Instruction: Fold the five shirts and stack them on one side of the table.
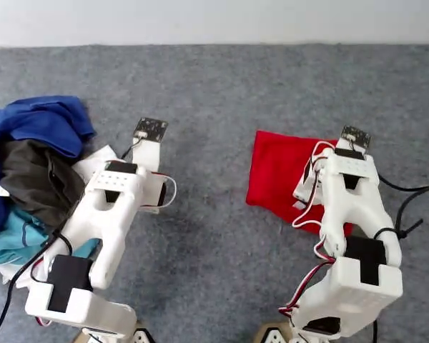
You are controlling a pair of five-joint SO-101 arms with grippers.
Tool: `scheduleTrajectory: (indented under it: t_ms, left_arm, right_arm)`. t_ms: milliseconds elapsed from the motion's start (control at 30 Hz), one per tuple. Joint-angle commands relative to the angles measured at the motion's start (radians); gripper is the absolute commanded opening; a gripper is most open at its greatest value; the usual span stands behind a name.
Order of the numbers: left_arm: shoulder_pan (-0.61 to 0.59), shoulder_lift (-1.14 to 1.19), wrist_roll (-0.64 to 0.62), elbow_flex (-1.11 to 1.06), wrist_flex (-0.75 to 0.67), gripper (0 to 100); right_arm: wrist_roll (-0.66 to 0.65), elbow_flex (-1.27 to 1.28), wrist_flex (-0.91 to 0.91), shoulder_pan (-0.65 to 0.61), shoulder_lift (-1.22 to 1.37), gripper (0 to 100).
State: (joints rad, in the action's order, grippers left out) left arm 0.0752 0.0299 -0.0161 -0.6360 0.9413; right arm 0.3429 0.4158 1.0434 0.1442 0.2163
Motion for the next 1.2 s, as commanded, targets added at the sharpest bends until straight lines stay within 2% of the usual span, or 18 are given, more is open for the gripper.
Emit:
scheduleTrajectory:
  t_ms: [0, 300, 400, 533, 633, 933, 1167]
  left_arm:
    - [-0.006, -0.043, 0.005, 0.004, -0.005, 1]
    - [-0.002, -0.041, 0.005, 0.007, -0.005, 1]
    - [-0.002, -0.041, 0.005, 0.007, -0.005, 1]
    - [-0.002, -0.041, 0.005, 0.007, -0.005, 1]
    - [-0.002, -0.041, 0.005, 0.005, -0.005, 1]
    - [-0.002, -0.041, 0.005, 0.005, -0.005, 1]
    - [-0.002, -0.040, 0.005, 0.005, -0.006, 1]
  right_arm:
    - [0.006, 0.009, -0.038, 0.016, 0.038, 9.2]
    - [0.003, -0.002, 0.004, 0.012, -0.004, 5.1]
    - [-0.074, -0.006, 0.004, 0.012, -0.082, 0.6]
    - [-0.198, -0.049, -0.005, 0.033, -0.183, 0.9]
    - [-0.311, -0.141, 0.002, 0.091, -0.188, 0.8]
    - [-0.528, -0.364, -0.005, 0.354, -0.128, 0.8]
    - [-0.557, -0.511, -0.093, 0.521, 0.050, 0.8]
